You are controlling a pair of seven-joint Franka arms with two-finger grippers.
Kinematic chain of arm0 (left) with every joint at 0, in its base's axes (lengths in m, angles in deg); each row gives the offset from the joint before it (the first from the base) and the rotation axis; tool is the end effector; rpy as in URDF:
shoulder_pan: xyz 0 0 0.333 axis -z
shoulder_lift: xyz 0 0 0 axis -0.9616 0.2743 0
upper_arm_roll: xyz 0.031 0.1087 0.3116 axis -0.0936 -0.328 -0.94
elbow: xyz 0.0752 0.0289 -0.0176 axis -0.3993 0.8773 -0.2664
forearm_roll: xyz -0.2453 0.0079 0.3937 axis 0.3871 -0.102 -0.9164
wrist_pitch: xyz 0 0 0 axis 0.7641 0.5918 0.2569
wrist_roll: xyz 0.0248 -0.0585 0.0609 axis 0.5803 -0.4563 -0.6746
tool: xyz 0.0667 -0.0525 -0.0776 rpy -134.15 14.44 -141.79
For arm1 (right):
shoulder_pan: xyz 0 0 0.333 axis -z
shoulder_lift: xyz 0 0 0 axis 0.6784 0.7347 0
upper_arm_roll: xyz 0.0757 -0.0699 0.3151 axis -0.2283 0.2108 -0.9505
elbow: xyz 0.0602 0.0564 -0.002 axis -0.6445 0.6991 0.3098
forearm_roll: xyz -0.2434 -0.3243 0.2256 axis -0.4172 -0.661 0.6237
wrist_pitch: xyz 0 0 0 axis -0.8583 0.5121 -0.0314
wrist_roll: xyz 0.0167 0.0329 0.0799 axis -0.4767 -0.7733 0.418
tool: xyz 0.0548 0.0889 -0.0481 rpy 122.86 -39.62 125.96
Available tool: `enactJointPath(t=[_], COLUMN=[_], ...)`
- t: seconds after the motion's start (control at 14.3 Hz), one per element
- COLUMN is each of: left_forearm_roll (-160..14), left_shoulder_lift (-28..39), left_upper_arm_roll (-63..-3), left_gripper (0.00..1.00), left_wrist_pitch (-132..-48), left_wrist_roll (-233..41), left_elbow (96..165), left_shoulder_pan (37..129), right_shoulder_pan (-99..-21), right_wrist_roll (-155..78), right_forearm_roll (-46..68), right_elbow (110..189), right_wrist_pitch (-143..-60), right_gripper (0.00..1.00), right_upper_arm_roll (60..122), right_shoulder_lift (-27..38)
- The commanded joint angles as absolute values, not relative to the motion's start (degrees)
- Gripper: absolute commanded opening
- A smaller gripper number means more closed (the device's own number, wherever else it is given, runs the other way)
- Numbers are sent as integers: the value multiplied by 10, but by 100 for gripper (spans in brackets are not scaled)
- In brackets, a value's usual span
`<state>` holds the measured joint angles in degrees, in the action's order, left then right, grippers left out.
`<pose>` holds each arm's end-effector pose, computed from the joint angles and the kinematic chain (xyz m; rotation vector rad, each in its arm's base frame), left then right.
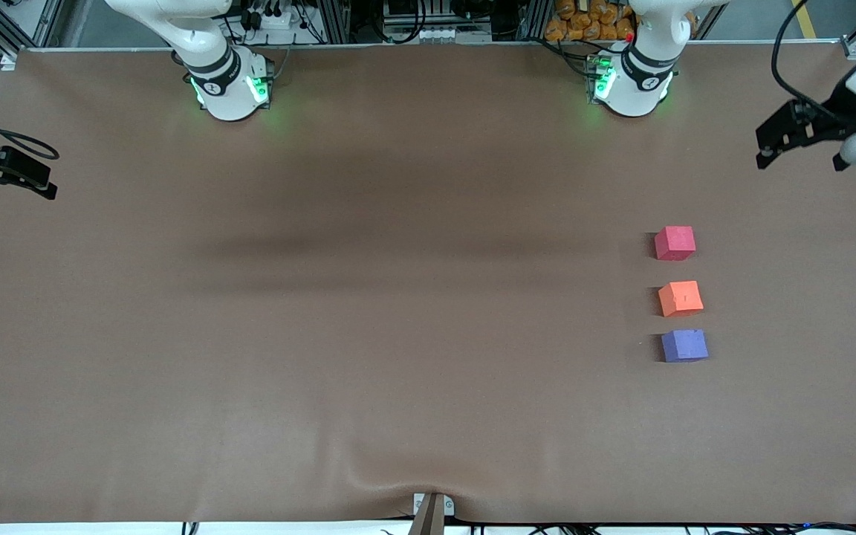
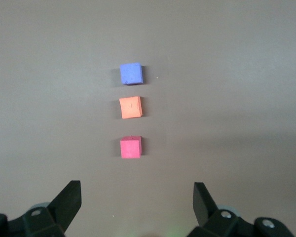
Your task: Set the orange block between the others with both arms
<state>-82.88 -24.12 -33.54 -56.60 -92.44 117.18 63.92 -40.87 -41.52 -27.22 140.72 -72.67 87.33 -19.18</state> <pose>0.5858 -0.0837 0.6990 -3.0974 0.1192 -0.0452 0.6129 -0.0415 0.6359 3.1157 -0.0463 -0.0739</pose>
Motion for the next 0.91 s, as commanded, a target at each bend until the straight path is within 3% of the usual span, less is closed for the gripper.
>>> enactJointPath(t=[0.0, 0.35, 0.49, 0.84], left_forearm_roll=[-808, -806, -806, -817], left_shoulder_lift=[-265, -291, -312, -286], left_upper_arm_roll=[-416, -517, -520, -530], left_gripper=[100, 100, 100, 100], left_wrist_pitch=[-558, -548, -554, -553], left_wrist_roll=[-917, -931, -933, -929], left_elbow=[1211, 1264, 1287, 1244], left_shoulder_pan=[705, 798, 800, 803], right_shoulder_pan=[-405, -405, -405, -405], right_wrist_roll=[-419, -419, -419, -419], right_forearm_roll=[-275, -275, -275, -275], right_elbow=[1405, 1406, 1405, 1406], right_wrist_pitch=[-718, -718, -718, -717], right_gripper=[100, 100, 100, 100], right_upper_arm_roll=[869, 870, 869, 869], right_shoulder_lift=[-199, -199, -199, -199])
